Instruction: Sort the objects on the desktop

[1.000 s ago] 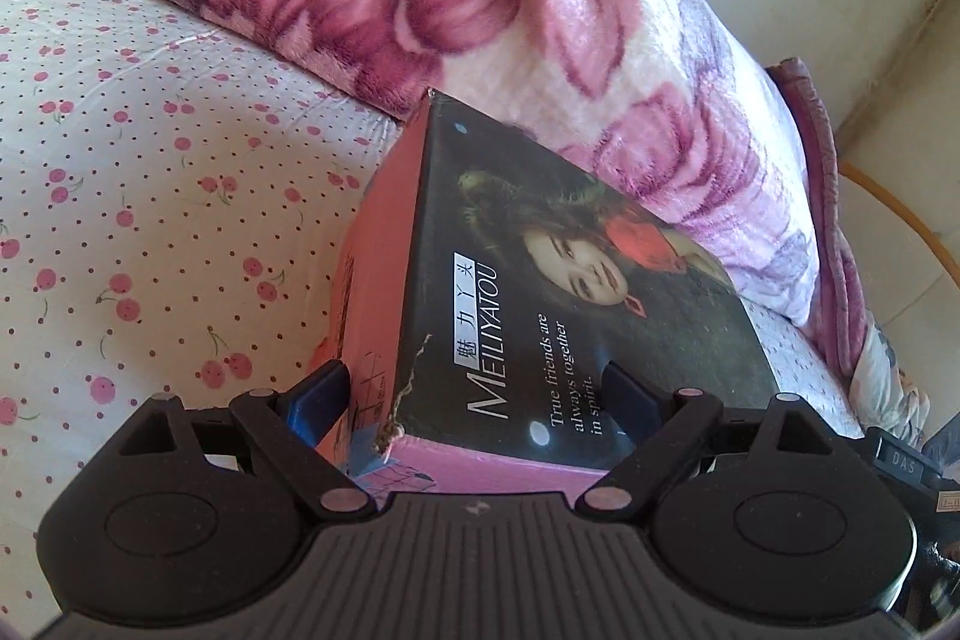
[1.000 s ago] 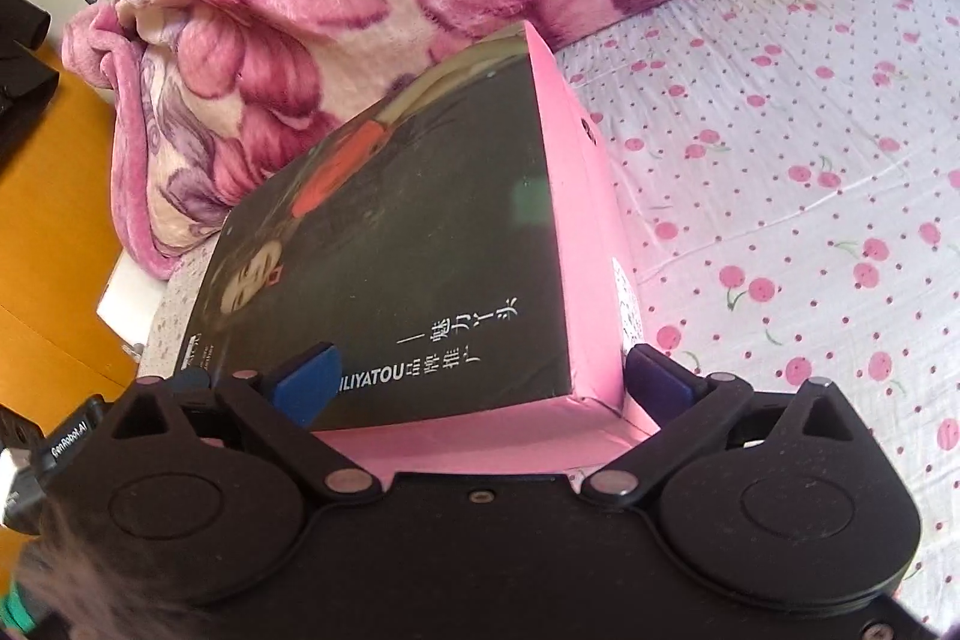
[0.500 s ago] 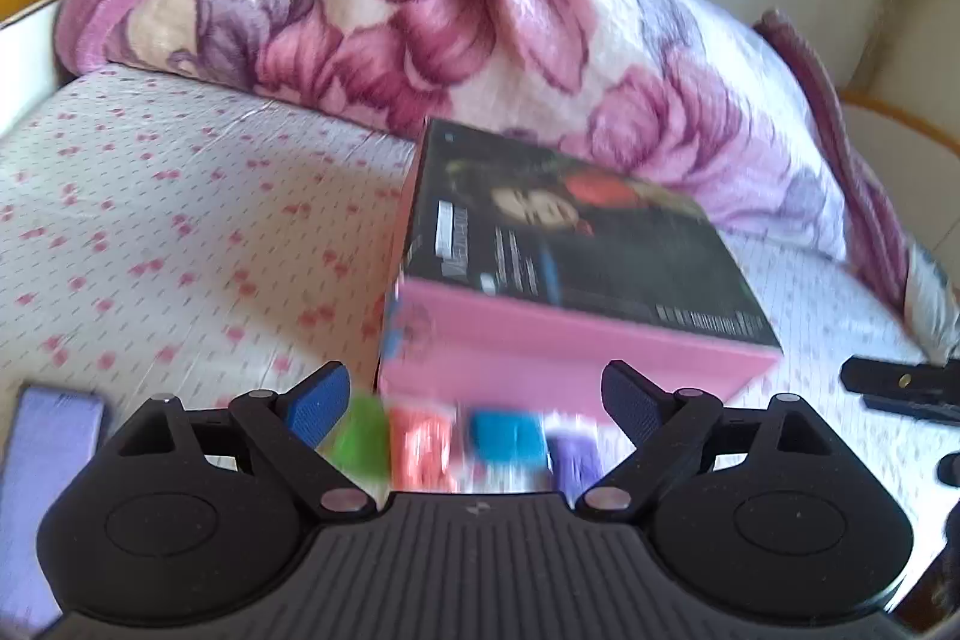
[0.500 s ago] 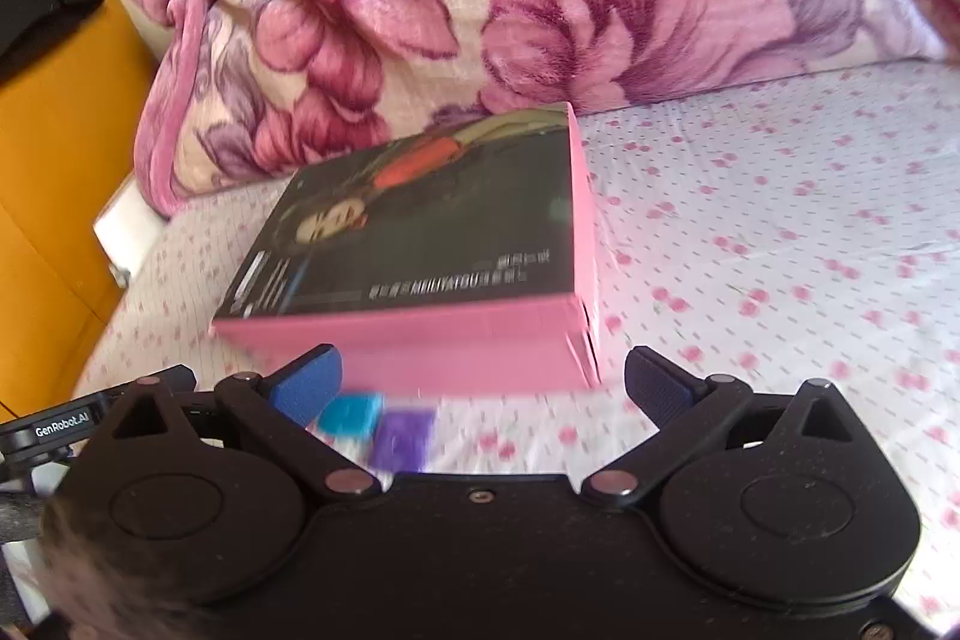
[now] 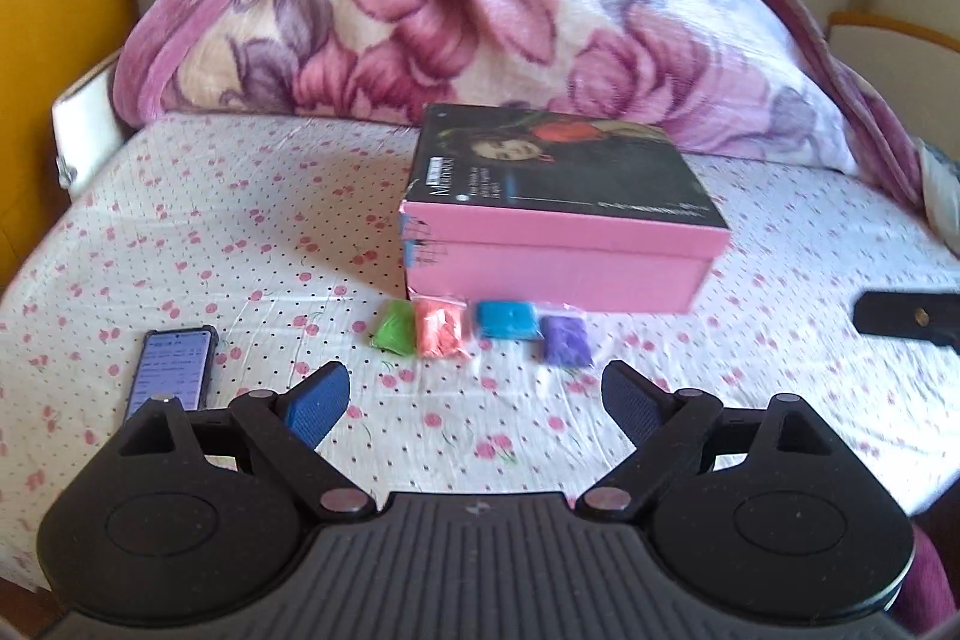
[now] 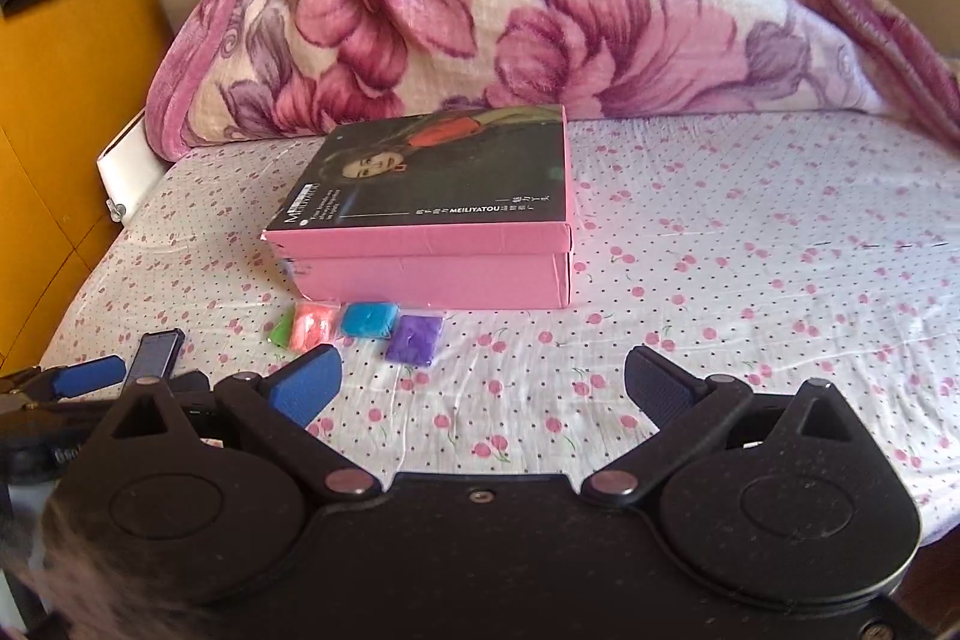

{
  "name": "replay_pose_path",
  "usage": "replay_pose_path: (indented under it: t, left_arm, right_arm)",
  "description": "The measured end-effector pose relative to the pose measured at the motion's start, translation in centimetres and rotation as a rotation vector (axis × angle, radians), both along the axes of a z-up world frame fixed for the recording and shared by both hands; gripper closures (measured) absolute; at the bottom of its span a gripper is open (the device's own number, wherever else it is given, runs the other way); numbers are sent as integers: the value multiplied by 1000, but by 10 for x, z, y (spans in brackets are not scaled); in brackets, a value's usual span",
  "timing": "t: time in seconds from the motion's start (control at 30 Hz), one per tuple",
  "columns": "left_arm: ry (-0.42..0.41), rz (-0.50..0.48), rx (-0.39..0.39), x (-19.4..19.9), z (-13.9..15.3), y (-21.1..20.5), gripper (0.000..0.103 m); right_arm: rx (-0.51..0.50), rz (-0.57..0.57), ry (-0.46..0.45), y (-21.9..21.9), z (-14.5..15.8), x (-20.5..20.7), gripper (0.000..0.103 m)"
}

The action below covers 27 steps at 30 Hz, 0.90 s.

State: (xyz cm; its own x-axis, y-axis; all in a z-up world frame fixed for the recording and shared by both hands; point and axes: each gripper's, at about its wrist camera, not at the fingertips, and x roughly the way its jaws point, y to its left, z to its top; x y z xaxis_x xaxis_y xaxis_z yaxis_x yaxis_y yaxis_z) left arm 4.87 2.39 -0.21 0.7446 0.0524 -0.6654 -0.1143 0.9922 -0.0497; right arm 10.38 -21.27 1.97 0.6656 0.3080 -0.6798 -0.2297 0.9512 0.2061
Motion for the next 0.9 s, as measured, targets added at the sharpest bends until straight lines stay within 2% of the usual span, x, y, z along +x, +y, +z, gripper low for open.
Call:
replay_pose_path:
  t: [0.2, 0.4, 0.53, 0.67, 0.9]
  left_arm:
    - [-3, -65, 11, -29, 7, -28, 12]
    - [-10, -83, 59, -39, 16, -42, 12]
    - [-31, -84, 34, -44, 24, -43, 12]
    - [-36, -80, 58, -46, 25, -48, 12]
    - [-38, -78, 24, -48, 30, -48, 12]
  right_arm:
    - [-19, 12, -16, 4, 10, -34, 1]
    - [-30, -16, -10, 0, 14, -57, 1]
    - [-57, -13, -8, 1, 16, -65, 1]
    - [-52, -20, -24, 0, 25, -67, 1]
    - [-62, -13, -16, 2, 26, -73, 1]
